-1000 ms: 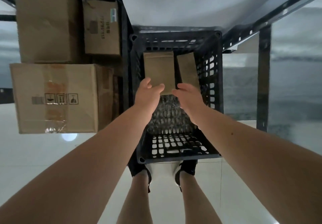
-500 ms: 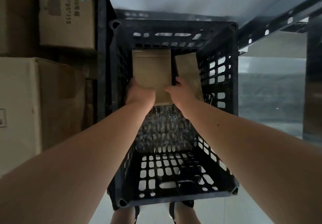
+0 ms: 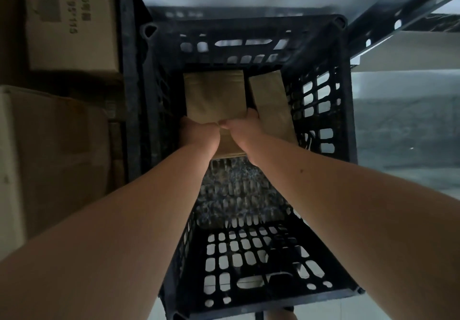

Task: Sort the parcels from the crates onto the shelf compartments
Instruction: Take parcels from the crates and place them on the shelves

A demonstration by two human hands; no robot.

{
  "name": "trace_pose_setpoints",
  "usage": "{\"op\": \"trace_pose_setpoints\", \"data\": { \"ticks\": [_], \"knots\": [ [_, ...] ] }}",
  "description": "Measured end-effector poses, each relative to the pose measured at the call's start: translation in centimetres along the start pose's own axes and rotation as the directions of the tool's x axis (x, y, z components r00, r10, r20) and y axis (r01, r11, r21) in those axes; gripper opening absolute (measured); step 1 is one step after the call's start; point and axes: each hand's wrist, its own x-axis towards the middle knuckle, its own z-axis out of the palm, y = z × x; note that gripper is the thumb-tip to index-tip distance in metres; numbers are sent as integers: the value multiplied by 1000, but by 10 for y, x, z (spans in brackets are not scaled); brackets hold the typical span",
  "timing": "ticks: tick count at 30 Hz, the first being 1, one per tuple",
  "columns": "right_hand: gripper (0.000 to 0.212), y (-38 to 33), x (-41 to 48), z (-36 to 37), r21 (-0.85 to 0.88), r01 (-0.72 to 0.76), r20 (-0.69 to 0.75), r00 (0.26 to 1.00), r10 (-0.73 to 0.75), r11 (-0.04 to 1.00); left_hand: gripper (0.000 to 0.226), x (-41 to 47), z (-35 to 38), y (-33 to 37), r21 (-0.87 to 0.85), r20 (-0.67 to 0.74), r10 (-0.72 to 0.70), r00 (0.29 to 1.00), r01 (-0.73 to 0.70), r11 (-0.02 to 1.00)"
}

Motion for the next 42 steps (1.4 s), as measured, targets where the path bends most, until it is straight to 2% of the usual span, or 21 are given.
{"op": "trace_pose_setpoints", "data": {
  "ticks": [3,8,12,17,22,28,34,36,39,42],
  "knots": [
    [90,-2,-15,-3,14,-53,-34,998,54,998,77,-19,-4,5,23,10,-6,1000,5,1000],
    [84,-12,-72,-29,-3,-119,-98,988,118,993,72,-80,-28,12,4,54,6,999,-6,1000],
    [93,-37,-142,-46,-21,-30,-134,991,27,999,78,-144,-62,29,-85,85,-8,996,15,996],
    [79,-82,-237,-82,18,74,-134,988,-71,997,76,-227,-127,60,-181,91,55,994,-37,983],
    [70,-122,-336,-106,159,205,-103,976,-190,966,65,-302,-196,95,-197,84,202,976,-183,963],
    [49,-159,-436,-140,176,316,-119,947,-299,932,48,-387,-262,122,-233,102,310,945,-280,931],
    [44,-183,-528,-172,198,421,-145,906,-398,885,36,-477,-313,142,-289,110,391,914,-347,892],
    [43,-189,-563,-184,180,481,-161,875,-457,858,41,-510,-331,150,-326,98,430,898,-379,866],
    [44,-196,-619,-201,183,558,-188,828,-528,809,60,-560,-357,160,-371,61,513,856,-457,808],
    [45,-200,-670,-214,206,621,-200,783,-589,756,62,-609,-384,165,-383,-5,579,815,-537,752]
  ]
}}
